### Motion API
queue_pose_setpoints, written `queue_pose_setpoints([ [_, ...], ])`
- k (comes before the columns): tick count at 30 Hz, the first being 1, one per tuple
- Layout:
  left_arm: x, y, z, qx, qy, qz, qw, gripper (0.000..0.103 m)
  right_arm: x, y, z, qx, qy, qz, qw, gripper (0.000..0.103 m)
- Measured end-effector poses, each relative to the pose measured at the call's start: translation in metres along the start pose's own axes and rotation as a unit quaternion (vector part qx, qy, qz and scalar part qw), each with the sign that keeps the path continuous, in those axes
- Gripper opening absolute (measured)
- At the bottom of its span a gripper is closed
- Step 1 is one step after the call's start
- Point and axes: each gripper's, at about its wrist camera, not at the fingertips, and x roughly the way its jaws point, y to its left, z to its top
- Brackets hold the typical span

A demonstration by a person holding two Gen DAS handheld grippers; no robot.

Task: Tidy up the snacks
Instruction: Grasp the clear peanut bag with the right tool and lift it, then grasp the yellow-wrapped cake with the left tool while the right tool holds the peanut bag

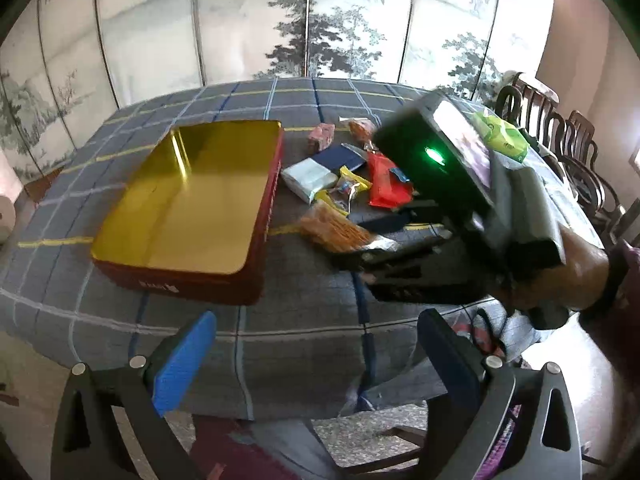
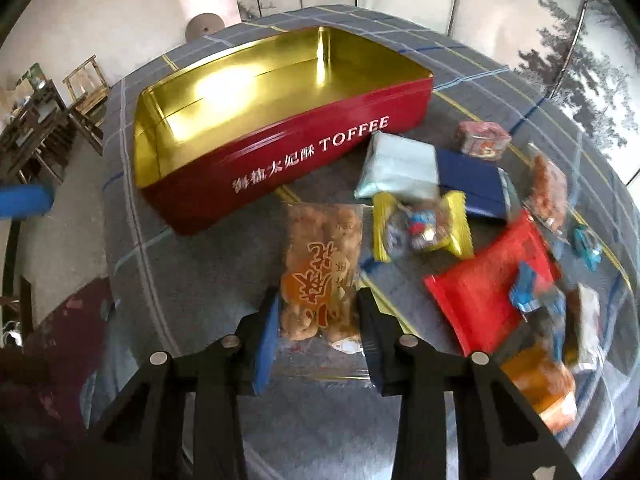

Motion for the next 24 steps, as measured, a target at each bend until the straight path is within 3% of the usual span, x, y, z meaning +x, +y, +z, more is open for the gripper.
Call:
queue_pose_setpoints([
  [4,-0.002,0.002,0.006,0.009,-0.012,-0.016,0.9998,0.103,-0.056,-0.036,-0.043,0.095,-0.073,0.008,0.993,0.035],
  [7,0.007,0.001,0.013,0.012,-0.010,-0.032,0.9994,0.103,-0.101,-0.086,-0.091,0.184,-0.117,-0.018,0.976,0.035],
  [11,0.022,-0.008,0.028,0.024,0.000,-0.081,0.9964,0.103,-0.137,-0.149,-0.143,0.270,-0.132,-0.074,0.951,0.035],
  [17,0.040,-0.031,0.054,0.095,-0.013,-0.073,0.9927,0.103,-0.143,-0.221,-0.199,0.364,-0.128,-0.129,0.914,0.035],
  [20,0.049,-0.040,0.066,0.121,-0.015,-0.065,0.9905,0.103,-0.136,-0.232,-0.209,0.374,-0.125,-0.147,0.907,0.035],
  [24,0.069,-0.038,0.082,0.110,0.009,-0.074,0.9911,0.103,-0.129,-0.241,-0.221,0.387,-0.131,-0.143,0.901,0.035],
])
